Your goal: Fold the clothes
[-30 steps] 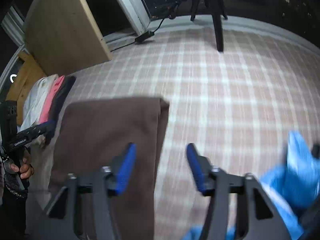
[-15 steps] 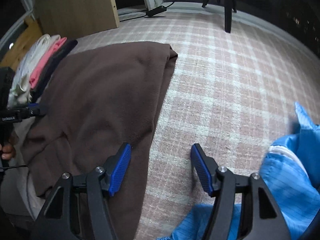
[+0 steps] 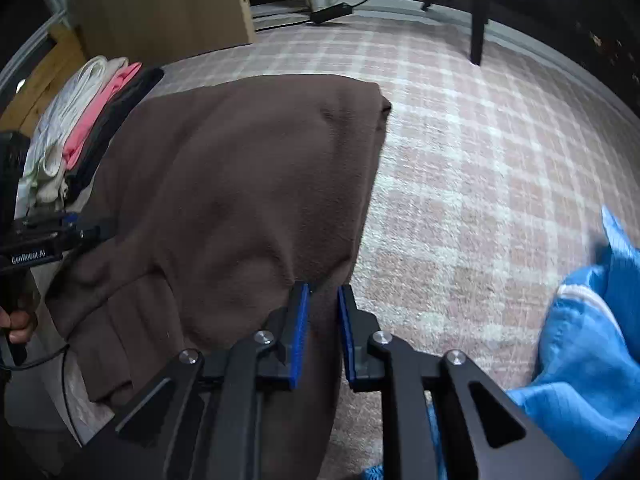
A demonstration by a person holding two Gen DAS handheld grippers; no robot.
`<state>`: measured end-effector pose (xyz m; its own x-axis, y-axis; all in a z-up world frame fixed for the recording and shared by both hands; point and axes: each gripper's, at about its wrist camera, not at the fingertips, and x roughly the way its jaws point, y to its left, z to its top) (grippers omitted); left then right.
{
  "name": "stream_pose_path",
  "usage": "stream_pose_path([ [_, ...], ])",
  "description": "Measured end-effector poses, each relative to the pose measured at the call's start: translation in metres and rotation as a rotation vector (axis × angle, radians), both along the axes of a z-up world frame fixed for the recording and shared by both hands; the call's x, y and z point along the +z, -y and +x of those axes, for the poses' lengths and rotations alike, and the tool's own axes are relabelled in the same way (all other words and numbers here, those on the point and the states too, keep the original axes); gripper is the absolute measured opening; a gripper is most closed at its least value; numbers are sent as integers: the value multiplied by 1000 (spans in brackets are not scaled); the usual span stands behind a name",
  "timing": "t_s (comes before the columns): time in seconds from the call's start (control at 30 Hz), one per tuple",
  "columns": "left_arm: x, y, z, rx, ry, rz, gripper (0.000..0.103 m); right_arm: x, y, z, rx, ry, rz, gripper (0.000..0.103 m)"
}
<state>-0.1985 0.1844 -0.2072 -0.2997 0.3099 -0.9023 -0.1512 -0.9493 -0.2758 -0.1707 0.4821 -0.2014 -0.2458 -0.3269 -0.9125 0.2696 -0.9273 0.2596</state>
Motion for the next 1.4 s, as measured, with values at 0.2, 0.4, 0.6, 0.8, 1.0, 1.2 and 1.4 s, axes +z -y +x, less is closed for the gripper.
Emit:
stream_pose_path([
  [0.2,1,-9,-2,3,-3,-28,34,0,-1,-1,-4,-8,-7,17],
  [0.4,0,-10,-7,2,12,-28,34,1,-1,-3,-8,-15,-14,22],
  [0.6,-1,-9,-10,5,23,-21,36,1,-2,-4,-12,-23,-21,33],
  [0.8,-2,-10,-8,-2,10,-27,36,1,-3,-6,-16,-30,-28,34],
  [1.0,-3,-8,-1,13,-8,-4,33,1,-3,-7,-20,-38,-36,12],
  [1.2,0,1,7,74,-18,79,23,2,-4,-9,-24,-46,-43,7],
  [1.4,36,5,22,66,-67,153,21,2,-5,-10,-28,-53,-50,7],
])
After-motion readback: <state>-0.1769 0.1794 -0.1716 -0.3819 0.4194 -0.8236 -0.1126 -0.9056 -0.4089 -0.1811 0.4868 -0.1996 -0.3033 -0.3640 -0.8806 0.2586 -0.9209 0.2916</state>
